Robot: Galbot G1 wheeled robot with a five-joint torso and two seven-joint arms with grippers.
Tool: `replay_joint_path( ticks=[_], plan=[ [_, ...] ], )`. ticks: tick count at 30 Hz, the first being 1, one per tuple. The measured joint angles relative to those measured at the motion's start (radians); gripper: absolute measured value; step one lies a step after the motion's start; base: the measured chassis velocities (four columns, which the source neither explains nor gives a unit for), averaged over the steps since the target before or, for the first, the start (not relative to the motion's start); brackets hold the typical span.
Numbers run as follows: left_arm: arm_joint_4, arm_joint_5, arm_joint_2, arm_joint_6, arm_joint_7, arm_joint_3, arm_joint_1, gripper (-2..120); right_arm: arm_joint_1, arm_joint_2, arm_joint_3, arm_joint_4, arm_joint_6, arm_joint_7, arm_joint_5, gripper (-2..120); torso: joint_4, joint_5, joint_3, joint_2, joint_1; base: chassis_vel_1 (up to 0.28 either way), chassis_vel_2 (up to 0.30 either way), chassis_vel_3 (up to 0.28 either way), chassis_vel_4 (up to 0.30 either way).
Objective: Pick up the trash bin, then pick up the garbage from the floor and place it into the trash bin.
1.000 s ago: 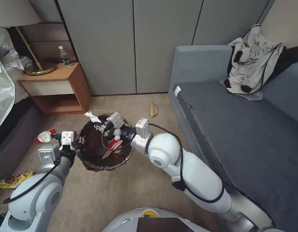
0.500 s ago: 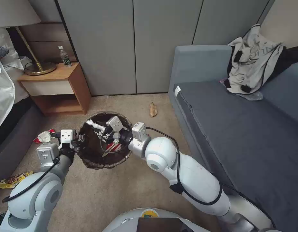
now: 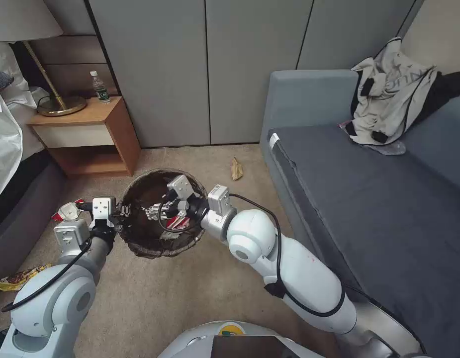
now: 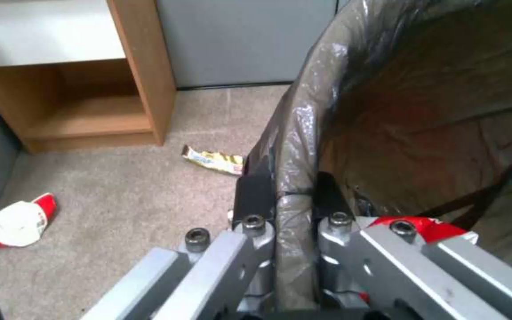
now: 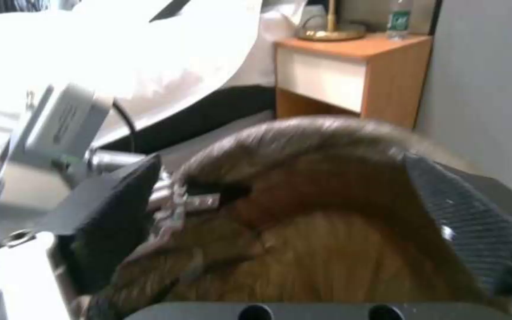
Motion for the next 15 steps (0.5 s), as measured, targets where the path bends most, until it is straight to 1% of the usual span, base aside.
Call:
replay_joint_path(
  ticks=[3,5,6,7,9,10,12,13,14,15],
  plan=[
    [0.001,0.0,-0.004,0.0,0.0,0.0,-0.001,2,0.009,0.004,0.023,0.013,0.012,0.011,0.021,100,0.0001,0.0,0.0,0.0,0.0,0.0,0.0,0.0,0.0],
    [0.004,0.0,-0.008,0.0,0.0,0.0,-0.003,2,0.022,0.009,0.053,0.029,0.042,0.044,0.047,100,0.0,0.0,0.0,0.0,0.0,0.0,0.0,0.0,0.0],
    [0.004,0.0,-0.008,0.0,0.0,0.0,-0.003,2,0.022,0.009,0.053,0.029,0.042,0.044,0.047,100,0.0,0.0,0.0,0.0,0.0,0.0,0.0,0.0,0.0],
    [0.006,0.0,-0.01,0.0,0.0,0.0,-0.005,2,0.029,0.011,0.069,0.039,0.053,0.068,0.07,100,0.0001,0.0,0.0,0.0,0.0,0.0,0.0,0.0,0.0],
    [0.01,0.001,-0.012,0.0,0.0,0.001,-0.007,2,0.044,0.017,0.121,0.062,0.069,0.108,0.125,100,0.0001,0.0,0.0,0.0,0.0,0.0,0.0,0.0,0.0],
    [0.012,0.001,-0.012,0.0,0.0,0.001,-0.009,2,0.05,0.017,0.151,0.069,0.075,0.112,0.135,100,0.0001,0.0,0.0,0.0,0.0,0.0,0.0,0.0,0.0],
    [0.013,0.001,-0.012,0.0,0.0,0.001,-0.009,2,0.053,0.016,0.168,0.071,0.078,0.112,0.137,100,0.0001,0.0,0.0,0.0,0.0,0.0,0.0,0.0,0.0],
    [0.014,0.0,-0.012,0.0,0.0,0.001,-0.011,2,0.056,0.01,0.208,0.076,0.085,0.111,0.138,100,0.0001,0.0,0.0,0.0,0.0,0.0,0.0,0.0,0.0],
    [0.014,0.0,-0.012,0.0,0.0,0.0,-0.012,2,0.055,0.006,0.226,0.077,0.086,0.109,0.138,100,0.0001,0.0,0.0,0.0,0.0,0.0,0.0,0.0,0.0],
    [0.014,-0.001,-0.012,0.0,0.0,-0.003,-0.013,2,0.044,-0.005,0.272,0.079,0.088,0.1,0.127,100,0.0001,0.0,0.0,0.0,0.0,0.0,0.0,0.0,0.0]
  ],
)
